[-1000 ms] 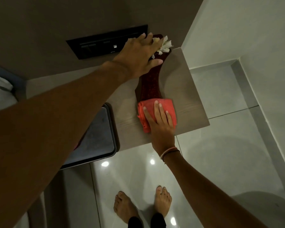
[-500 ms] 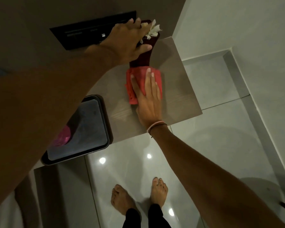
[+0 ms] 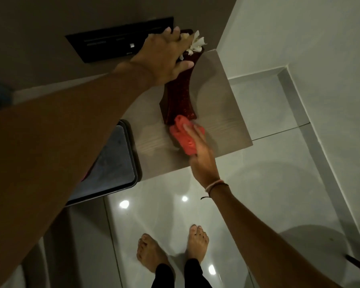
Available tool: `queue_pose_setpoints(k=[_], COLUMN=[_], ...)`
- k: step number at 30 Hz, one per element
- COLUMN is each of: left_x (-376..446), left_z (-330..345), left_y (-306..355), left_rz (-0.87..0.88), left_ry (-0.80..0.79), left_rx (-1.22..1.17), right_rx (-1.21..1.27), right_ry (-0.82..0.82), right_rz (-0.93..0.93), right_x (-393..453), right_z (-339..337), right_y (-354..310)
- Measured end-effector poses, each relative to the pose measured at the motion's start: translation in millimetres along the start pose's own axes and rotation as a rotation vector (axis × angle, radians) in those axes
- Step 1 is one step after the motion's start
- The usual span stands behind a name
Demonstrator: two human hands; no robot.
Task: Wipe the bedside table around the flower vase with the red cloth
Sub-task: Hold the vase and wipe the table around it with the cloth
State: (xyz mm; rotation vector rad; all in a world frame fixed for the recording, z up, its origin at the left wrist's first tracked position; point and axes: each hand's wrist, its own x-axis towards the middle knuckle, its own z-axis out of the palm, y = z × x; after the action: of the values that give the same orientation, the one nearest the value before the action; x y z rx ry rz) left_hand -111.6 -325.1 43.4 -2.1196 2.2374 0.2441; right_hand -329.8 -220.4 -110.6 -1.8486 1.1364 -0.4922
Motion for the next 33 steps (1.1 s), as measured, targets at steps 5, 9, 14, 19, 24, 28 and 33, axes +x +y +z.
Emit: queue_pose_setpoints(k=[5,9,14,19,24,28,33], left_x=[-2,-5,-3,-2,-4,-5,-1], left_z=[2,3,5,7,6,8,6], left_y=[1,3,2,2,3,1,-4], left_rz=[-0.002,0.003,-0.001,-0.007,0.004,0.022,0.017], left_ry=[0.012,0.023,0.03,0.041,0.049,0.056,0.041], left_rx=[-0.012,0.003,0.003,0.003,-0.011,-0.022,-0.033], right_rx=[0.576,0.699,0.452,0.04,-0.345,-0.303,-0.685], right_ry=[0.451,0.479,0.293,0.324,0.127,0.189,0.274], right_rz=[0.216,0.187,0.327,0.142,-0.111,-0.271,-0.745], right_x=[22,83,94,57,-1,-14,50], right_z=[-13,-14,-4,24,76,80,39], right_y=[-30,-58,-53,-53,-47,-54,-65])
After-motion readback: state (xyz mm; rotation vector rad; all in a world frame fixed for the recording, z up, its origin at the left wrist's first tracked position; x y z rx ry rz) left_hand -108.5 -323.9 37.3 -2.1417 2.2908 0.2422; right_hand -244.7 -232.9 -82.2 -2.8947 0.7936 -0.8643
